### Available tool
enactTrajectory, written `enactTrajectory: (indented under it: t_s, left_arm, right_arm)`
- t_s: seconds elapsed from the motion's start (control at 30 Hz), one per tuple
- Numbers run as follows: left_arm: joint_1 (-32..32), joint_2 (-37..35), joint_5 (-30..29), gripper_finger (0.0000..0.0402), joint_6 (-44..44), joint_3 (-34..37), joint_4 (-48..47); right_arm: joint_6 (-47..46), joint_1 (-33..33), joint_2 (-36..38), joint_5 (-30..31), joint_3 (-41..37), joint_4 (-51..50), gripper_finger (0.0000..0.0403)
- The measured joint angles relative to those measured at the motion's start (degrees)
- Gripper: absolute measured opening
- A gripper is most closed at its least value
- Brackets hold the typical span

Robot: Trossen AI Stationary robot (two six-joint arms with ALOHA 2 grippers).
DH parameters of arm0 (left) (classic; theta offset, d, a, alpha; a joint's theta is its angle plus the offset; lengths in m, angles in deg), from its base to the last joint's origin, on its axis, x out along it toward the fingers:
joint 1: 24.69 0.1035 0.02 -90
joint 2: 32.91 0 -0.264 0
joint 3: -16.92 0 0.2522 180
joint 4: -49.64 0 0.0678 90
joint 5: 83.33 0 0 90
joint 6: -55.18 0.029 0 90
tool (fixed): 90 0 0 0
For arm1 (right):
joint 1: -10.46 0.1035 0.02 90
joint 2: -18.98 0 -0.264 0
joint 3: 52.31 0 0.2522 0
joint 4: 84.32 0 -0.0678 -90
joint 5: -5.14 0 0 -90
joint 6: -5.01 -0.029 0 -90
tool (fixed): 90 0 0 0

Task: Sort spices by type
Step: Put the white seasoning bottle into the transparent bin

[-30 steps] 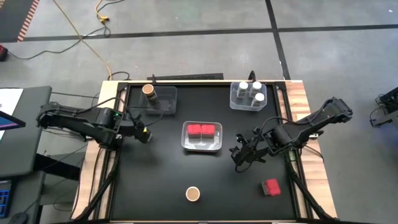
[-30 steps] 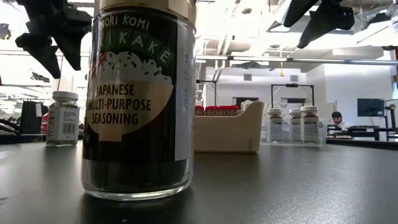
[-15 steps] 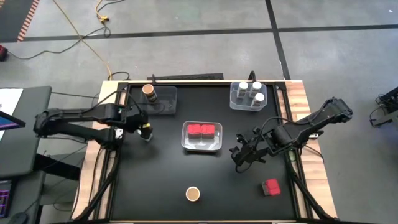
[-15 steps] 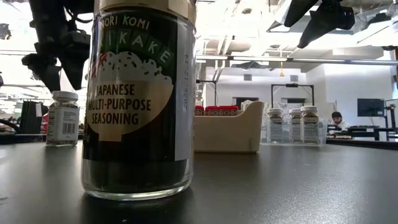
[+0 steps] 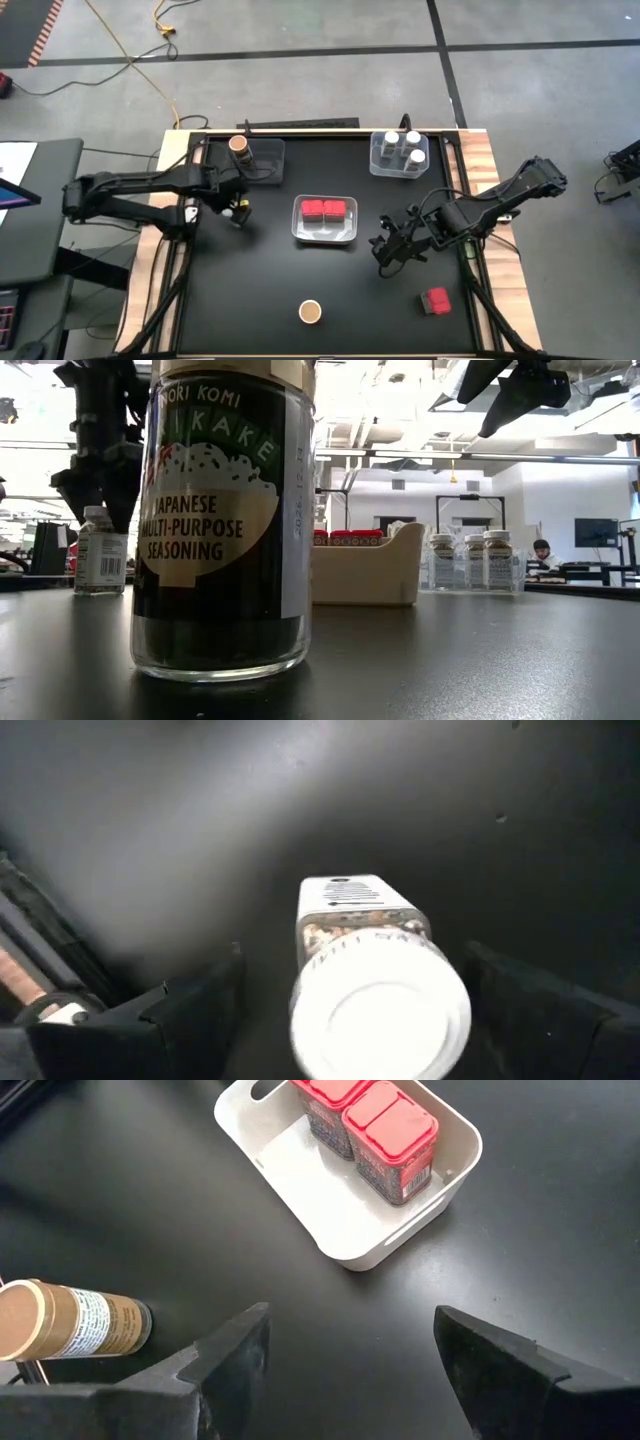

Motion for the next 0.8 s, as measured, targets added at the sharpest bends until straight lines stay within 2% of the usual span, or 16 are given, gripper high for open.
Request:
enactTrajectory:
  t_s: [0.17, 0.27, 0.4, 0.53, 0.63, 0.8]
  left_arm:
    - [1.5, 3.8, 2.5, 0.0346, 1.3, 0.0, 0.2]
    - [1.9, 5.2, 3.7, 0.0329, 2.2, 0.0, 0.2]
    - [2.8, 6.0, 5.0, 0.0286, 2.3, 0.0, 0.3]
    - [3.6, 6.0, 5.6, 0.0226, 2.9, 0.0, 0.3]
    - [3.7, 5.9, 7.1, 0.0191, 6.0, 0.0, 0.3]
    - [3.2, 5.9, 11.7, 0.0191, 16.3, 0.0, 0.4]
  right_arm:
    - [-0.2, 0.0, 0.0, 0.0, 0.0, 0.0, 0.0305]
    - [-0.2, 0.0, 0.0, 0.0, 0.0, 0.0, 0.0305]
    - [-0.2, 0.0, 0.0, 0.0, 0.0, 0.0, 0.0305]
    - [-0.1, 0.0, 0.0, 0.0, 0.0, 0.0, 0.0305]
    - [0.3, 0.0, 0.0, 0.0, 0.0, -0.2, 0.0305]
    - [1.3, 0.0, 0.0, 0.0, 0.0, -0.1, 0.0305]
